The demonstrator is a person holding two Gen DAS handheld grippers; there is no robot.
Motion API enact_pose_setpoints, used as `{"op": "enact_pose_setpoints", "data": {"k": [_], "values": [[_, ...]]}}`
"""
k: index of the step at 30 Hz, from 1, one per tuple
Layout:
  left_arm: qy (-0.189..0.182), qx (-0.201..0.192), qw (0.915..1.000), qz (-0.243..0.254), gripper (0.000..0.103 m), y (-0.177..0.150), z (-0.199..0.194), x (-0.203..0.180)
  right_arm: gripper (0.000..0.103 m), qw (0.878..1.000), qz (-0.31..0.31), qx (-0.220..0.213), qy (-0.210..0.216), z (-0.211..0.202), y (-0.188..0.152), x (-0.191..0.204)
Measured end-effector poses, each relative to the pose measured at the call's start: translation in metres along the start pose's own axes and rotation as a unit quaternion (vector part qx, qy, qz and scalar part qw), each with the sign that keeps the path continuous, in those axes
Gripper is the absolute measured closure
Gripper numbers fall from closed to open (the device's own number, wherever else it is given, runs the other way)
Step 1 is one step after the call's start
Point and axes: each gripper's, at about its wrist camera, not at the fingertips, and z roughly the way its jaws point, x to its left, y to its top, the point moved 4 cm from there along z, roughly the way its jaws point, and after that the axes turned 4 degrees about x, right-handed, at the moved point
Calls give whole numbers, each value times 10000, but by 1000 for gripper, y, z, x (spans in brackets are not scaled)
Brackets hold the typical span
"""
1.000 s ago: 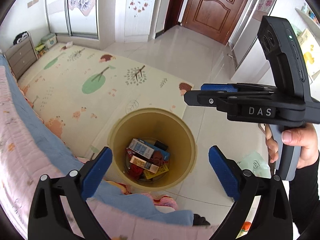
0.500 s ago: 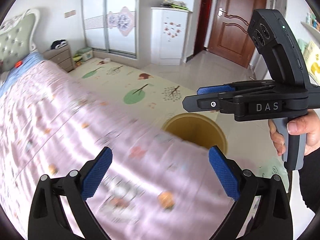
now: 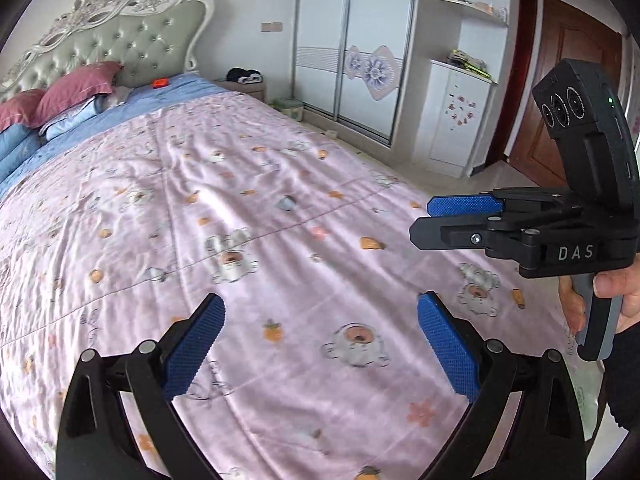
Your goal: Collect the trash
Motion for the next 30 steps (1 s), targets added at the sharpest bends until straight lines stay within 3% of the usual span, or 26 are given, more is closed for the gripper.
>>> {"op": "enact_pose_setpoints", "data": {"k": [7,15,22,30], "values": [[526,-290,9977,-326,6,-14,-33,63,48,9990,-423,-12,172,29,26,47],[1235,-863,9874,-494,4,-17,-59,107,46,9949,-834,-551,168,42,48,82],[1442,-1026,9818,-696,4,-21,-65,133,38,9922,-942,-775,242,55,53,94],[1652,-1324,9731,-913,4,-22,-69,152,25,9883,-933,-1204,35,54,52,85]]}}
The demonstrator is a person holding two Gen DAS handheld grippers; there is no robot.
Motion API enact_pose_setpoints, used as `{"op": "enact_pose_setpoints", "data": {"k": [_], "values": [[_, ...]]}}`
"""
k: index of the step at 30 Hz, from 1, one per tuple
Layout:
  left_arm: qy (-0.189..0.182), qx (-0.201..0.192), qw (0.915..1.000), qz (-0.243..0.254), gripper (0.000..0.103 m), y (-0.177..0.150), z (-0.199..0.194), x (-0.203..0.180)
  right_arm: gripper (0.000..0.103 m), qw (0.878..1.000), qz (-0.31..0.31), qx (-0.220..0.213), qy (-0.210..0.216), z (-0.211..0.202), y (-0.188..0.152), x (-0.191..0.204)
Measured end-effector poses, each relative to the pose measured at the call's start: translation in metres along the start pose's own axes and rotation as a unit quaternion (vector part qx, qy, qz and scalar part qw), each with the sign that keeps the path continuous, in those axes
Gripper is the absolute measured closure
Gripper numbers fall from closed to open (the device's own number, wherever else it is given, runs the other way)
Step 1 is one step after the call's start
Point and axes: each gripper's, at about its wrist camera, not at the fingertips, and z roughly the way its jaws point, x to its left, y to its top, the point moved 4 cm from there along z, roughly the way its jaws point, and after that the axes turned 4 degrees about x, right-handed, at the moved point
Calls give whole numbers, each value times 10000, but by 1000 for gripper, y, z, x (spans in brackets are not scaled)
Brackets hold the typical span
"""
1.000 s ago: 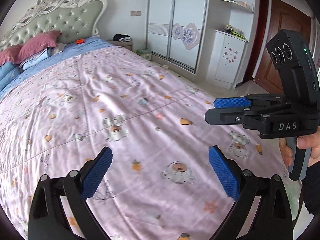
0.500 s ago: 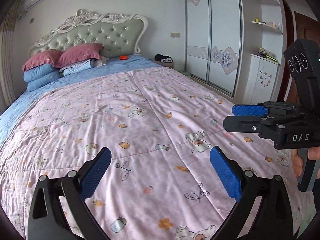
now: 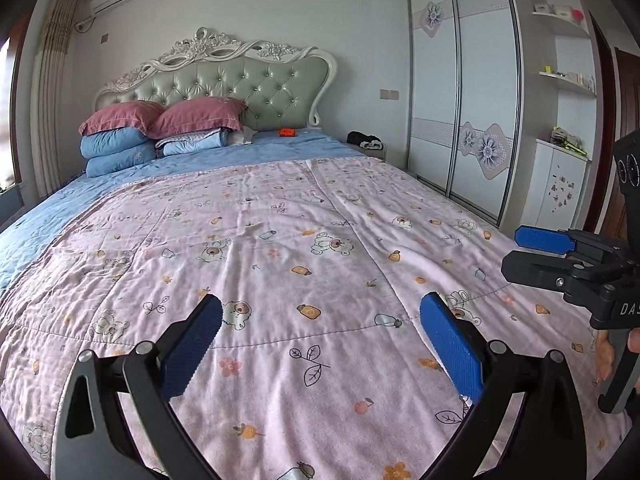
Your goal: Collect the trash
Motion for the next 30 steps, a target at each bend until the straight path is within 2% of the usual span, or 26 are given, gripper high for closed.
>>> {"op": "enact_pose_setpoints", "data": {"k": [6,13,22,30], "values": [[125,-224,9996,101,4,-2,-2,-4,21,9997,-184,-116,-131,2,-5,3],[379,-315,9985,246,4,-3,-2,-8,18,9997,-241,-94,8,4,-8,8],[270,-424,9983,293,4,-5,-6,-13,18,9997,-245,-64,51,6,-7,7],[192,-302,9993,148,4,-4,-1,-7,18,9998,-181,-8,126,7,-7,5]]}}
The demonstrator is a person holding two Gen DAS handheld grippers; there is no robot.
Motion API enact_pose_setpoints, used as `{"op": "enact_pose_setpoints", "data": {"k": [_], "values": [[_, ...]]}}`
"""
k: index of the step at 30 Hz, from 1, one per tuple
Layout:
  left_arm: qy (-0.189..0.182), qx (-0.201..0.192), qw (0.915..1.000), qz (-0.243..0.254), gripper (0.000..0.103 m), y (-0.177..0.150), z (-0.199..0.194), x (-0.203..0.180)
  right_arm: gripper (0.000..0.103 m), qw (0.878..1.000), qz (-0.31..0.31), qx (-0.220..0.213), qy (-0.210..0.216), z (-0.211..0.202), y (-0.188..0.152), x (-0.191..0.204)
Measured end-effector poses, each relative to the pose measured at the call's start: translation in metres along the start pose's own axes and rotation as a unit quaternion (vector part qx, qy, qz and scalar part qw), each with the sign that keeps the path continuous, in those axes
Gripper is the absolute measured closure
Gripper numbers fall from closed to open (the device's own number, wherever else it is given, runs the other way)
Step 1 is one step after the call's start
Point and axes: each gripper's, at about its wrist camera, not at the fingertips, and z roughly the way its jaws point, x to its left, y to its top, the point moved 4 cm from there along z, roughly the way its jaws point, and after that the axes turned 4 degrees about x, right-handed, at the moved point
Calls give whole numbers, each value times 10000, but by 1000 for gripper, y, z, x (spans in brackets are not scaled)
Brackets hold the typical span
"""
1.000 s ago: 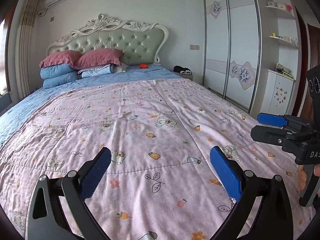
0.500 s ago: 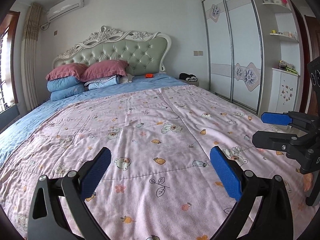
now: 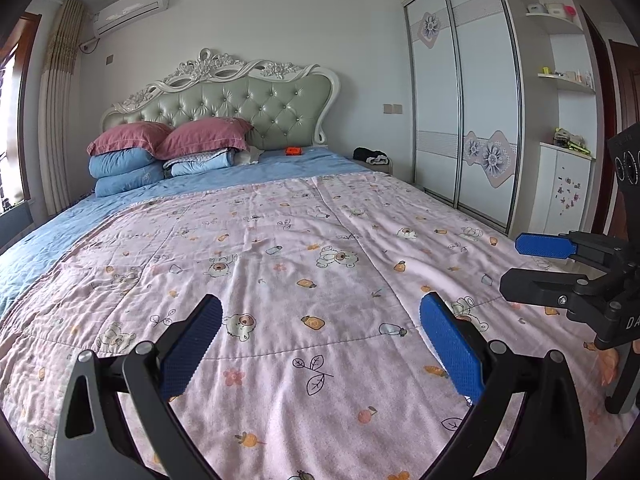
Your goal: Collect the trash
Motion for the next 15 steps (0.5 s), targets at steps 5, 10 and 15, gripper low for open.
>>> {"op": "enact_pose_setpoints", "data": {"k": [5,10,15], "values": [[-60,68,9999,-72,4,-2,4,2,18,9999,94,10,45,0,0,-2],[-124,-23,9999,-102,4,-2,0,3,18,9998,159,42,95,1,0,-4],[-115,56,9999,-26,4,-3,2,0,18,9998,167,61,126,1,-1,-4]]}}
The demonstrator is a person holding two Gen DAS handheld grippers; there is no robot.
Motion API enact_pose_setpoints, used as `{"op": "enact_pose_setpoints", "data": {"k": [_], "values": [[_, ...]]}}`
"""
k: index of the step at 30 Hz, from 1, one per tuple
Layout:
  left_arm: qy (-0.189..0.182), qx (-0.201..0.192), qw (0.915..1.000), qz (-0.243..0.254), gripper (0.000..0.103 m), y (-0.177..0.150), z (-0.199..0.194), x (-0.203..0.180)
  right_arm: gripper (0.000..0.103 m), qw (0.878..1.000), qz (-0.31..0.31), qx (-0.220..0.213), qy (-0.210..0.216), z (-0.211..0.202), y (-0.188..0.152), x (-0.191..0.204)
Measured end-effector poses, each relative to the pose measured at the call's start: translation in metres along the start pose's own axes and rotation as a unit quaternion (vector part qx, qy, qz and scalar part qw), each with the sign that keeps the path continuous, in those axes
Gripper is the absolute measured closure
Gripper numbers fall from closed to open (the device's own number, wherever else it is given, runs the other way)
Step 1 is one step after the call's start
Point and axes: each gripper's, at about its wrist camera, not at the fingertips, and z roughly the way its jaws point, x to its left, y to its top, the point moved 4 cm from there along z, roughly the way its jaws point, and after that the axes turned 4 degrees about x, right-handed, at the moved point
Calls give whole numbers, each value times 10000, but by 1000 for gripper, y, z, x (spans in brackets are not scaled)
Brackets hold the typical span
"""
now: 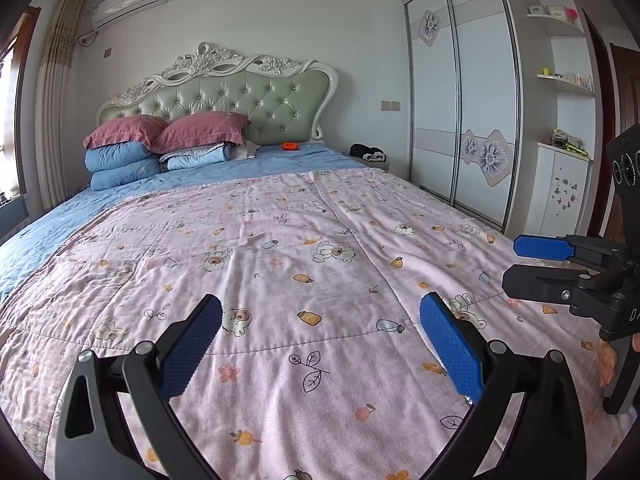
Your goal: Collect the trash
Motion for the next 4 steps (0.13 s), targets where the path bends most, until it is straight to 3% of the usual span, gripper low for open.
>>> {"op": "enact_pose_setpoints", "data": {"k": [4], "values": [[12,-17,10000,-1,4,0,-1,0,18,10000,-11,24,5,1,0,1]]}}
